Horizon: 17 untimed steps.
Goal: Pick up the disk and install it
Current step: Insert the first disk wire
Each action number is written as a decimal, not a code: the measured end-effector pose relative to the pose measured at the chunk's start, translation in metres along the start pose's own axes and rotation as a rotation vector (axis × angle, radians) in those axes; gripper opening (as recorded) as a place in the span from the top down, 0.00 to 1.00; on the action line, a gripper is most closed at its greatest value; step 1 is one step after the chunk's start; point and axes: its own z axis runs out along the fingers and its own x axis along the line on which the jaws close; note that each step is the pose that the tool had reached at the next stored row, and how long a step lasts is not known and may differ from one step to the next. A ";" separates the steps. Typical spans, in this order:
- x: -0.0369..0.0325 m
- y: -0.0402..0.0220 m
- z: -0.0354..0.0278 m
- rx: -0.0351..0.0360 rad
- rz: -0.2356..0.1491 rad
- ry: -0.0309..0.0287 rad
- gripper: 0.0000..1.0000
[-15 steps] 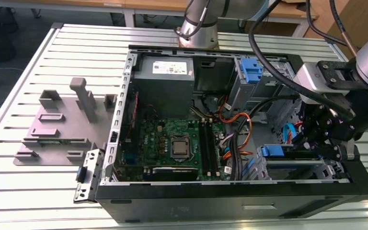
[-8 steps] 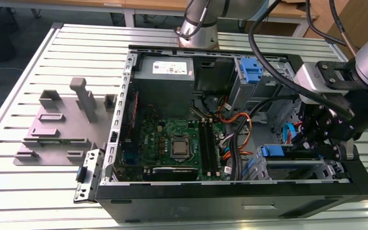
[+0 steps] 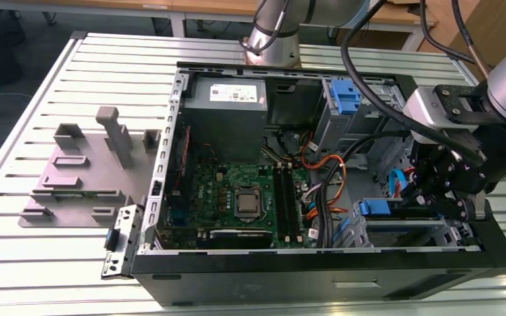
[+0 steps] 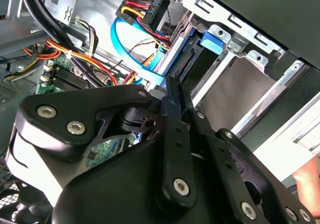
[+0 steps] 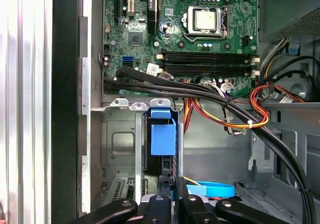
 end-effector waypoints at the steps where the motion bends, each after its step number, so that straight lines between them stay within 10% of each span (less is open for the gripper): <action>1: 0.0000 0.0000 0.0002 0.0000 0.000 0.0000 0.84; 17: -0.0001 0.0000 -0.0004 -0.0001 0.000 -0.0003 0.84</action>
